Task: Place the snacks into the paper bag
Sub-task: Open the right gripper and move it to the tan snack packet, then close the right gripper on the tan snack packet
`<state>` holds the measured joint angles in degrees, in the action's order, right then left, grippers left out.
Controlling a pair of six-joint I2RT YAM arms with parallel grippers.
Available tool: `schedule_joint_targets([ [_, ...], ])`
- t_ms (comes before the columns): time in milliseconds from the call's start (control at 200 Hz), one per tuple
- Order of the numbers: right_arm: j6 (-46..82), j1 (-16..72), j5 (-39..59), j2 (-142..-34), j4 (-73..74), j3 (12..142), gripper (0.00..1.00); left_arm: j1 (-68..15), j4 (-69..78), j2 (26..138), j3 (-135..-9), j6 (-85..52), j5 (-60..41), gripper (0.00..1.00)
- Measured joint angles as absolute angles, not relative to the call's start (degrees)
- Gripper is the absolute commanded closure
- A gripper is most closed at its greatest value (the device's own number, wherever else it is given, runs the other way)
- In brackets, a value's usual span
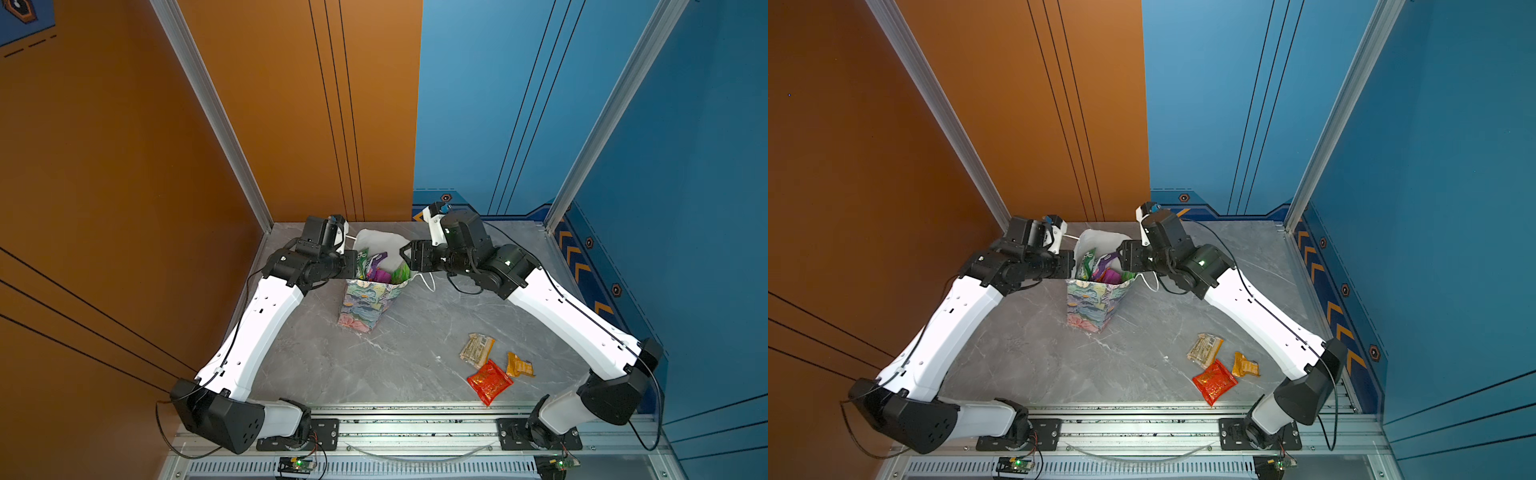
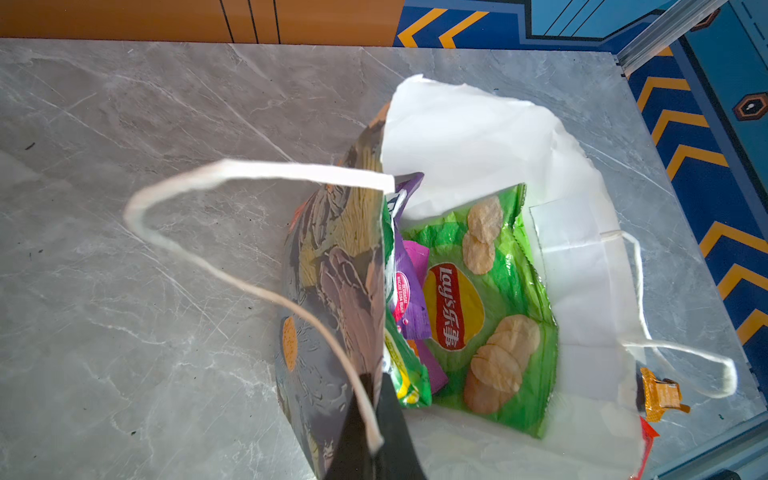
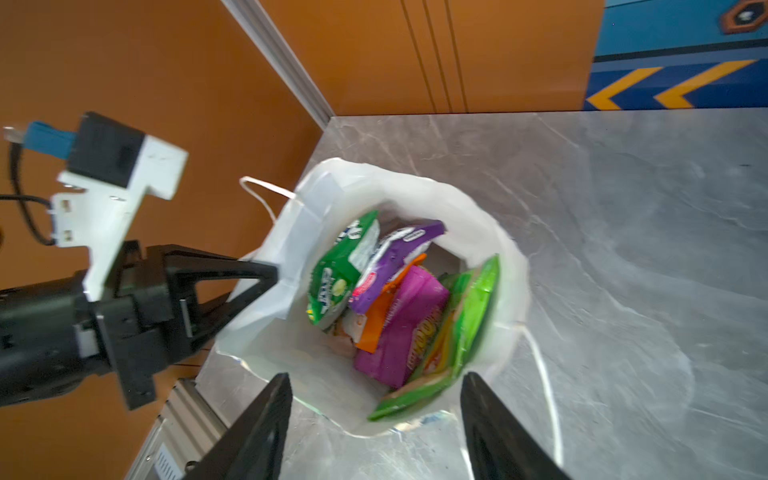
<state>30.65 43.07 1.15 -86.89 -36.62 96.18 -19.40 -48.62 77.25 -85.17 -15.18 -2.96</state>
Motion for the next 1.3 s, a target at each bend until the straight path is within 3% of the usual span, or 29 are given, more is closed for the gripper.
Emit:
schedule_joint_targets([
  [601, 31.4, 23.0, -2.2, -65.2, -45.0, 60.5, 0.32, -19.4, -48.6, 77.3, -85.2, -15.2, -2.5, 0.96],
  [846, 33.8, 20.4, 2.3, -63.9, -44.6, 47.0, 0.32, -19.2, -48.6, 77.3, -85.2, -15.2, -2.0, 0.96],
  [1302, 42.3, 19.9, 7.5, -66.1, -31.4, 33.8, 0.36, -19.1, -48.7, 77.3, -85.2, -15.2, -1.5, 0.96],
])
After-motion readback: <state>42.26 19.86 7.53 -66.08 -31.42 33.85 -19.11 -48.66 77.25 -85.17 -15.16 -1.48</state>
